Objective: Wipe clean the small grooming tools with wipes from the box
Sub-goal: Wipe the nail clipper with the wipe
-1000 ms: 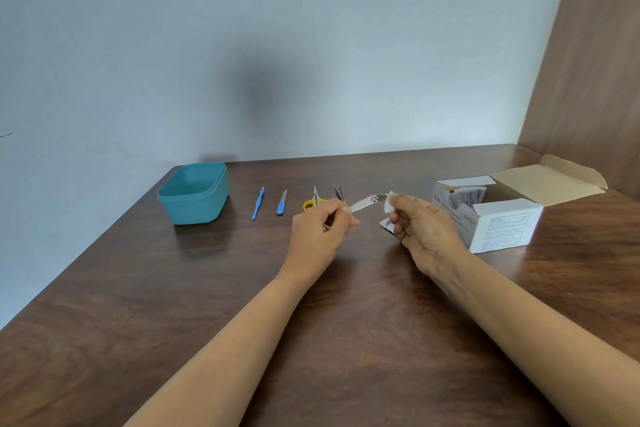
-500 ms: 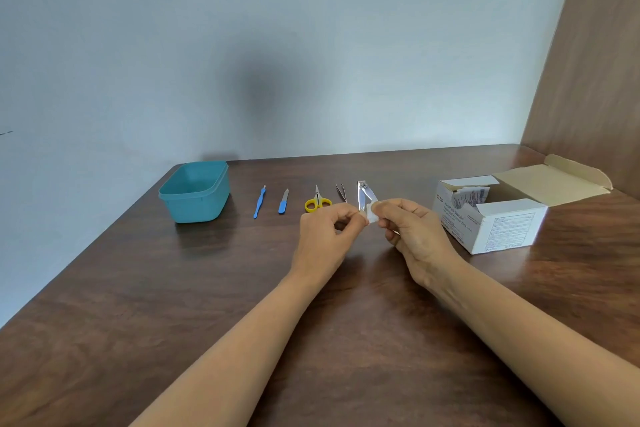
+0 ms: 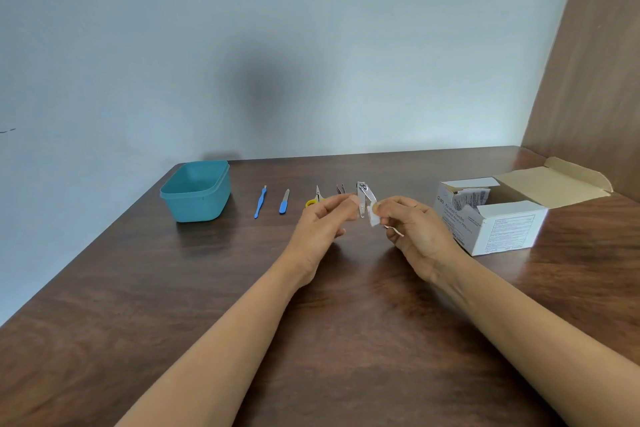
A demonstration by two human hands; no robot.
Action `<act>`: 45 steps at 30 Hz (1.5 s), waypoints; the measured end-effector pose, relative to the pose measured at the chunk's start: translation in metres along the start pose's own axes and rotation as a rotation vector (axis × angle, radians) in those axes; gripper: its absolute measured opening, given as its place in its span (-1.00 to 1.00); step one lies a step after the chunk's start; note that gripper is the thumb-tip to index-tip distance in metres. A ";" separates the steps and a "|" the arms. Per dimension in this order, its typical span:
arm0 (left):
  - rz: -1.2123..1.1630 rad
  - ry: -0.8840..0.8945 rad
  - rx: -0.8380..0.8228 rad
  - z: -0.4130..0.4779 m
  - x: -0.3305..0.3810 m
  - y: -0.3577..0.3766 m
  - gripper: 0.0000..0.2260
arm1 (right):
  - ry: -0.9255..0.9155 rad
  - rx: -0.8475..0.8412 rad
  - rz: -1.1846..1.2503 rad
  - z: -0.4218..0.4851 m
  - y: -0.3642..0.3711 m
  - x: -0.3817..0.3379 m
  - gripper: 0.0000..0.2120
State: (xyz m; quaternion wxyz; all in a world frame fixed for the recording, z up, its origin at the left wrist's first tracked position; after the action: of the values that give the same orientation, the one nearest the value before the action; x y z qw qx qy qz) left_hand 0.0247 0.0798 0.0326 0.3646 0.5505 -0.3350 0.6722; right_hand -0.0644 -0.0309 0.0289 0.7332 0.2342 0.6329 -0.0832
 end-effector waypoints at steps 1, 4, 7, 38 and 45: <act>-0.030 0.001 -0.014 0.000 0.000 0.000 -0.78 | 0.005 -0.012 -0.003 0.000 0.001 0.000 -0.81; -0.081 0.017 -0.048 -0.001 0.001 0.001 -0.74 | 0.030 -0.063 -0.026 -0.001 0.006 0.001 -0.83; -0.134 0.025 -0.064 -0.002 0.001 0.001 -0.73 | 0.045 -0.096 -0.043 -0.001 0.008 0.001 -0.78; -0.417 -0.014 -0.041 0.000 -0.006 -0.010 -0.85 | -0.485 -0.165 -1.255 -0.018 0.040 -0.019 -0.90; -0.579 -0.041 0.014 -0.001 -0.006 -0.017 -0.88 | -0.417 -0.178 -1.218 -0.016 0.036 -0.013 -0.86</act>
State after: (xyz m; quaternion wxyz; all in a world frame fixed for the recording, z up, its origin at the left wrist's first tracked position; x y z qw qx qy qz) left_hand 0.0394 0.0884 0.0272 0.5308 0.6391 -0.1664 0.5311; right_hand -0.0662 0.0057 0.0491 0.6789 -0.2495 0.5012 -0.4750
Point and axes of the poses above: each hand's wrist, its own z-axis towards the middle knuckle, its own y-axis out of the palm, x = y × z, the point moved 6 cm from there along z, towards the middle knuckle, and after that the axes turned 15 degrees about -x, right-handed, at the moved point
